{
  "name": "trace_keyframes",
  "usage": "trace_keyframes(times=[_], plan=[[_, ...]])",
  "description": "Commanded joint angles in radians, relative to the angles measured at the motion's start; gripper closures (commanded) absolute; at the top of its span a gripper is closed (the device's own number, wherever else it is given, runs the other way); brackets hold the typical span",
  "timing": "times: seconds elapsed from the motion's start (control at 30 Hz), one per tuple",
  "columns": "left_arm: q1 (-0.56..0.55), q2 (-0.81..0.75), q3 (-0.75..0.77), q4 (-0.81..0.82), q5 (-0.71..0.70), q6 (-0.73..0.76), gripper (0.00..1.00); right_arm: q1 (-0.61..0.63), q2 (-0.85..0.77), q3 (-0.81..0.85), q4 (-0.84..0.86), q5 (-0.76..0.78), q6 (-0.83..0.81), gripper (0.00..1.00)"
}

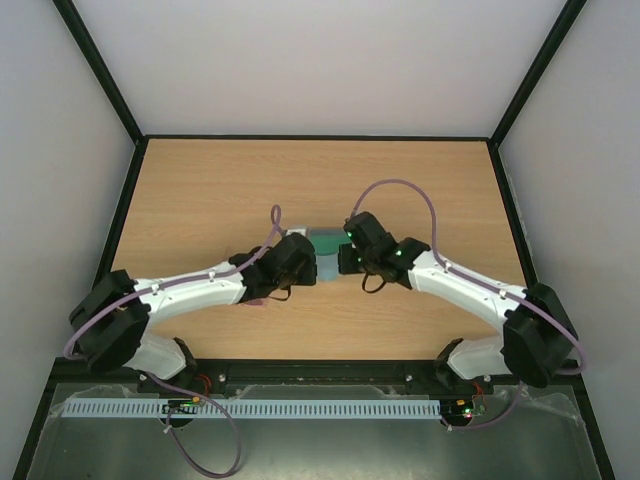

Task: Organize the sunglasses
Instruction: Place the glasses cleaning cloth in the sunglasses case.

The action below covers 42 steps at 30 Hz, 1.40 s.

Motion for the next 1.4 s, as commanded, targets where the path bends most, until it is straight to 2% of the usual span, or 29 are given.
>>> trace_keyframes(times=[0.0, 0.37, 0.87, 1.37], plan=[[0.068, 0.065, 0.054, 0.025, 0.049, 0.097, 0.98, -0.064, 0.077, 0.086, -0.061, -0.055, -0.102, 0.99], [0.149, 0.216, 0.125, 0.096, 0.078, 0.168, 0.98, -0.188, 0.242, 0.132, 0.010, -0.147, -0.172, 0.99], [0.162, 0.330, 0.138, 0.145, 0.064, 0.174, 0.98, -0.202, 0.347, 0.132, 0.080, -0.116, -0.185, 0.98], [0.176, 0.340, 0.113, 0.159, 0.059, 0.176, 0.98, -0.216, 0.381, 0.129, 0.093, -0.092, -0.188, 0.99]])
